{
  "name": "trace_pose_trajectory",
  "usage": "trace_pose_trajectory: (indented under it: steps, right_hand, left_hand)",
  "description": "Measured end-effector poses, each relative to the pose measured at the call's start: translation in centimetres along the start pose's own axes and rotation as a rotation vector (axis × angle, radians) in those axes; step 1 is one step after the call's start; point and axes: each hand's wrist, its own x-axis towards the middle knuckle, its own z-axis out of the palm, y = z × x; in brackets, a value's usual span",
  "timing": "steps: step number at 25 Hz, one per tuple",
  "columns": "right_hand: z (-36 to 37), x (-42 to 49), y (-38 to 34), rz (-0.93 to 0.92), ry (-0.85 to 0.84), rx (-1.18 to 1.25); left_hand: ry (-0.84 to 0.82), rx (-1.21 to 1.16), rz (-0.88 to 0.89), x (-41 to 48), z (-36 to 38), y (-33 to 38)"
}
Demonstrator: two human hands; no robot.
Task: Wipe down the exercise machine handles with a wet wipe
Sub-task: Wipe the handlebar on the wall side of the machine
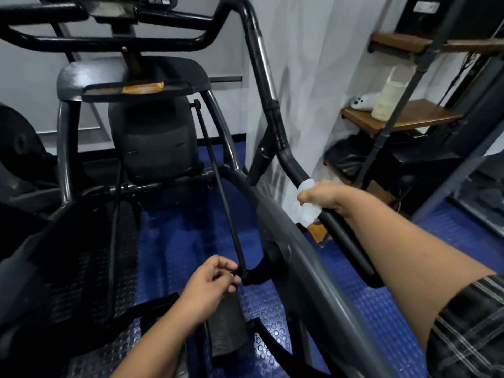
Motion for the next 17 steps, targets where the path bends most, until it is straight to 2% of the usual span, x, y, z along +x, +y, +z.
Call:
trace_pose_trajectory:
  steps: [6, 9, 11, 17]
  right_hand:
    - [0.2, -4.2, 4.3, -0.101, 0.056, -0.044]
    - [0.4, -7.2, 6.0, -0.156, 0.11, -0.207]
    - [0.9, -9.5, 7.0, -0.161, 0.175, -0.343]
    - [3.3, -12.6, 10.0, -0.146, 0.444, -0.535]
  left_hand:
    - [0.026, 0.03, 0.013, -1.6, 1.4, 0.5]
    - [0.018, 0.043, -0.002, -2.4, 1.9, 0.8]
    - [0.02, 0.065, -0.002, -2.9, 2.0, 1.1]
    - [0.062, 0.105, 0.043, -2.3, 1.6, 1.7]
